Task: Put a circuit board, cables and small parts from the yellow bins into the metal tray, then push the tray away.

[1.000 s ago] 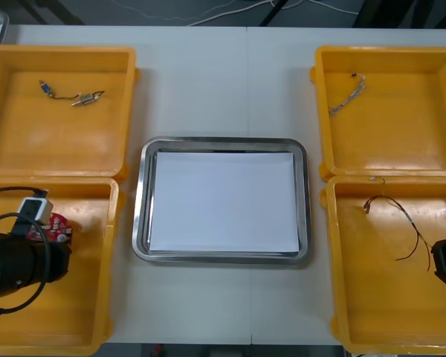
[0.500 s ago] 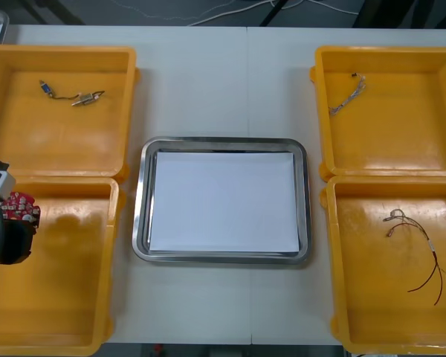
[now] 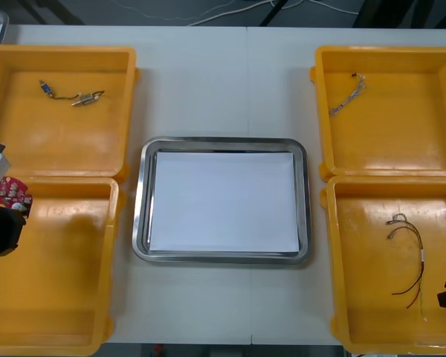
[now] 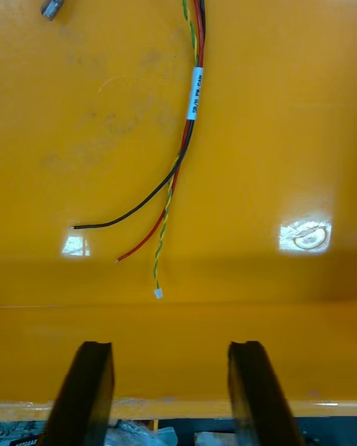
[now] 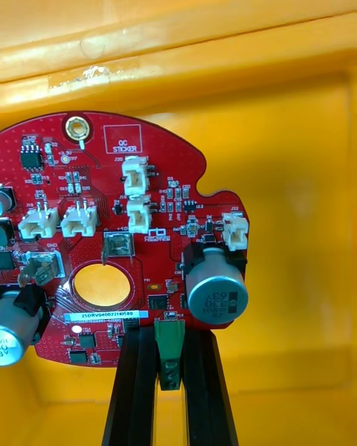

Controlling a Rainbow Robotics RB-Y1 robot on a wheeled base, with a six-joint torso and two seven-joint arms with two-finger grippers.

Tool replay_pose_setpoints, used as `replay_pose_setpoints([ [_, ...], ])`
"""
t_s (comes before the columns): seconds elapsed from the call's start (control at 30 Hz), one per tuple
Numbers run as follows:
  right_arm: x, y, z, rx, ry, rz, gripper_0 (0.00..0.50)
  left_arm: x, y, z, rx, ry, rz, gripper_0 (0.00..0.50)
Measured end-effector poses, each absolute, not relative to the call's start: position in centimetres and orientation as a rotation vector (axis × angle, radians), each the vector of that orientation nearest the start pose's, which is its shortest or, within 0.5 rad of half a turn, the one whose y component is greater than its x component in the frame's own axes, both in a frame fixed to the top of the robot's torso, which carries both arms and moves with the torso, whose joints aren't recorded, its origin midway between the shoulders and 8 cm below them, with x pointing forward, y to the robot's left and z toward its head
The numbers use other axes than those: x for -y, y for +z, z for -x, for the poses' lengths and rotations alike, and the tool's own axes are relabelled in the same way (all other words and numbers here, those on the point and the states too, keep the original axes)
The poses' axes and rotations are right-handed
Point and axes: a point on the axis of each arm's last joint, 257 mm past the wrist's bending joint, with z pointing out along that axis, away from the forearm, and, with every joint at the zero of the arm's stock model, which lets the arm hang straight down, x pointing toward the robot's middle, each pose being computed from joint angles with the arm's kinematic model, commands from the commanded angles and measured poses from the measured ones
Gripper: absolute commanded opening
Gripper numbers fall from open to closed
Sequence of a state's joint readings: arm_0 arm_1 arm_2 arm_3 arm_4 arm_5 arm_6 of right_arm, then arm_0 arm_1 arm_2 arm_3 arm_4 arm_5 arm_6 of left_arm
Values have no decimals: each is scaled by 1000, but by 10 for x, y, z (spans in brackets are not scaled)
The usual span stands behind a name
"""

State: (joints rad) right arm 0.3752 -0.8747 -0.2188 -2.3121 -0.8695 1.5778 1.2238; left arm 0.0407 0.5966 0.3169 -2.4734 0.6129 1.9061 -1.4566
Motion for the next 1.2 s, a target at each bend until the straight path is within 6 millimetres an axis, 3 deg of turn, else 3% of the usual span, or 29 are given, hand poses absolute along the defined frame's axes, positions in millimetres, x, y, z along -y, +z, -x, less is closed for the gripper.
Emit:
replay_pose_setpoints([
  [0.17, 376, -285, -259, -2860, 14, -54, 500, -335, -171, -341, -2543, 106, 18, 0],
  [0.33, 371, -280, -267, -2845, 25, -48, 500, -305, -172, -345, -2541, -4, 194, 0],
  [0.8, 372, -254, -316, -2780, 13, 74, 500, -257, -170, -347, -2585, 2, -91, 0],
  [1.2, 389, -254, -348, -2779, 28, -8, 500, -214, -173, -350, -2592, -88, 41, 0],
])
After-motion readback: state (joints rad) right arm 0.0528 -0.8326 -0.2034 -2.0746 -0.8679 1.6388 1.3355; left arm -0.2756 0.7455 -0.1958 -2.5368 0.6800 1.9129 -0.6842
